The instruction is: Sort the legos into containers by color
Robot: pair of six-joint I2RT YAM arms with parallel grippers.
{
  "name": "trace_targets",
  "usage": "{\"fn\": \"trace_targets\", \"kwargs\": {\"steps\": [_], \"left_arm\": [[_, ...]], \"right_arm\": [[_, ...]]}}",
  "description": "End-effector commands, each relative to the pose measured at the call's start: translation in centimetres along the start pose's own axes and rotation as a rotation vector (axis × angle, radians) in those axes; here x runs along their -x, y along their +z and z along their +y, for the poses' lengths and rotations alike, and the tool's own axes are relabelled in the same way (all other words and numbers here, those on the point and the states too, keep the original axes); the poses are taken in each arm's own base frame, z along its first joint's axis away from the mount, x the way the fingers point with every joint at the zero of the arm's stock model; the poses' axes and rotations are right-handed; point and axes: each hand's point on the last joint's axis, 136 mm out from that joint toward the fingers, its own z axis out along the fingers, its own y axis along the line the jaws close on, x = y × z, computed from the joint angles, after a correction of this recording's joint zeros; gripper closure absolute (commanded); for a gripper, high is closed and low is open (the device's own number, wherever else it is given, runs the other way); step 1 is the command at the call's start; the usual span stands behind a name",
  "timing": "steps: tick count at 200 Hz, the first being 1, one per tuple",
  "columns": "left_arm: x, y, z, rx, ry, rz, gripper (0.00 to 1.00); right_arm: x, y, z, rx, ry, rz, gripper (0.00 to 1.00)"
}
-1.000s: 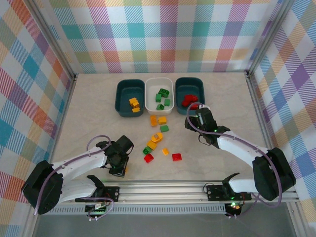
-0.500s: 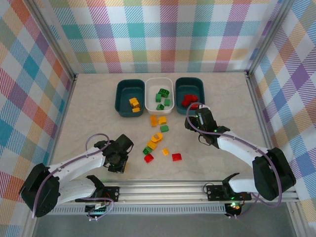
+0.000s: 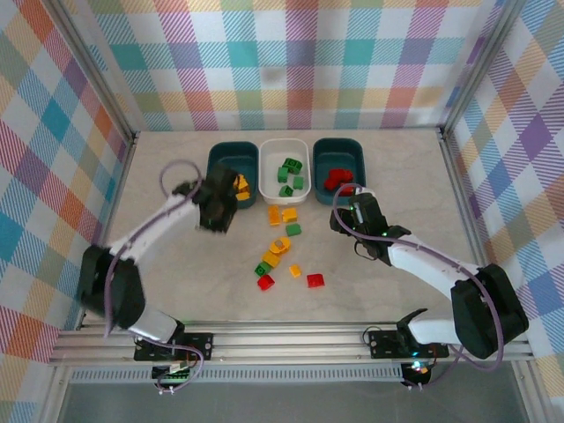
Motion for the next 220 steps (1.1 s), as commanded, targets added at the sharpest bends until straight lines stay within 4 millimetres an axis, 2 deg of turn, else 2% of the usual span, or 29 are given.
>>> {"fn": "trace_targets", "kwargs": {"steps": [1, 39, 70, 88, 108, 123, 134, 156, 177, 190, 200, 209, 220], "left_arm": [[0.2, 0.6, -1.7, 0.010, 0.204, 0.023, 0.67], [0.8, 3.0, -4.7, -0.006, 0.207, 0.040, 0.63], [3.2, 5.5, -8.2, -0.010, 0.291, 0.004, 0.59], [4.5, 8.2, -8.6, 0.003, 0.287, 0.033, 0.58], [4.6, 11.4, -8.4, 0.014, 0.270, 0.122, 0.56], [4.6, 12.4, -8.3, 0.035, 0.287, 0.139, 0.56], [4.6, 12.5, -8.6, 0.024, 0.300, 0.140, 0.54], [4.6, 11.0, -10.1, -0.038, 0.316, 0.142, 0.47], [4.2, 7.1, -12.7, -0.163, 0.366, 0.135, 0.39], [3.7, 3.8, -14.2, -0.247, 0.424, 0.123, 0.35], [3.2, 1.1, -14.7, -0.295, 0.471, 0.104, 0.31], [3.0, -1.3, -14.7, -0.340, 0.500, 0.083, 0.28], [3.0, -3.1, -13.2, -0.364, 0.518, 0.053, 0.22]], "right_arm": [[0.5, -0.5, 0.3, 0.014, 0.008, -0.033, 0.33], [0.5, -0.5, 0.4, 0.020, 0.009, -0.033, 0.33], [0.4, -0.4, 0.4, 0.022, 0.008, -0.028, 0.33], [0.4, -0.4, 0.4, 0.023, 0.010, -0.027, 0.33], [0.5, -0.6, 0.5, 0.026, 0.010, -0.031, 0.33], [0.4, -0.4, 0.6, 0.029, 0.009, -0.027, 0.33], [0.4, -0.4, 0.7, 0.032, 0.007, -0.023, 0.33], [0.3, -0.3, 0.7, 0.031, 0.000, -0.024, 0.33], [0.2, -0.4, 1.5, 0.053, -0.024, -0.026, 0.33], [0.0, -0.6, 3.1, 0.095, -0.080, -0.026, 0.33], [-0.5, -0.6, 4.9, 0.135, -0.138, -0.003, 0.32], [-1.4, -0.4, 6.6, 0.170, -0.201, 0.036, 0.32], [-2.9, -0.3, 8.3, 0.190, -0.284, 0.110, 0.31]]}}
